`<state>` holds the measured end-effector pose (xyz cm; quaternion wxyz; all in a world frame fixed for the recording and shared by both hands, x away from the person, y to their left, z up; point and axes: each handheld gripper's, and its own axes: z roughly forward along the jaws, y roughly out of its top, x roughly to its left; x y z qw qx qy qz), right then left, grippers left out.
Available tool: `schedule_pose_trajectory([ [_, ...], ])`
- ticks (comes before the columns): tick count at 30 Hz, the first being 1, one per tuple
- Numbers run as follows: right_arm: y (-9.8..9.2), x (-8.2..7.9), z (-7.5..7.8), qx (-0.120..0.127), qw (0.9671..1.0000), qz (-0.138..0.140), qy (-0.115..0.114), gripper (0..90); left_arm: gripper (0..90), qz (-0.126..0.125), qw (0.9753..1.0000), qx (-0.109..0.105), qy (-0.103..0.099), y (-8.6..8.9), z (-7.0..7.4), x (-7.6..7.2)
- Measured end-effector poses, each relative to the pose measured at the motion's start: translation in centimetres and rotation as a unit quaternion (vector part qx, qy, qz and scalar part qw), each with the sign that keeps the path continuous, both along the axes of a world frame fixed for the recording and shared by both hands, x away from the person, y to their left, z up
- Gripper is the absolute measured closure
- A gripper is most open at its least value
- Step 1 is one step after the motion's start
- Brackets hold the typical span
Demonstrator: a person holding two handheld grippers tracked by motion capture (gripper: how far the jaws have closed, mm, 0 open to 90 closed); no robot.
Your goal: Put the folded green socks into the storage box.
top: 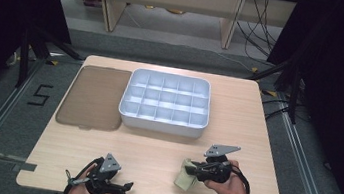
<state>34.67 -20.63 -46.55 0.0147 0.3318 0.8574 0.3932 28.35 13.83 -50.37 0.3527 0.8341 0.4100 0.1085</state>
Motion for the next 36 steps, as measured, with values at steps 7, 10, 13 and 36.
schedule_pose_trajectory([
  [7,-0.1,0.3,0.8,0.001,0.9999,-0.004,-0.009,74.0,24.9,-0.002,0.9999,0.010,0.003,0.4,0.2,0.2],
  [10,0.2,0.3,0.9,0.002,1.0000,-0.006,0.002,74.1,24.9,-0.002,0.9999,0.012,0.001,0.4,0.3,0.2],
  [13,0.6,0.8,1.1,-0.017,0.9998,0.009,-0.012,74.1,24.9,-0.004,0.9999,0.012,0.002,0.5,0.3,0.1],
  [36,-0.4,3.1,4.8,-0.079,0.9968,-0.012,-0.005,74.0,24.8,-0.006,0.9998,0.018,-0.001,0.4,0.2,0.1],
])
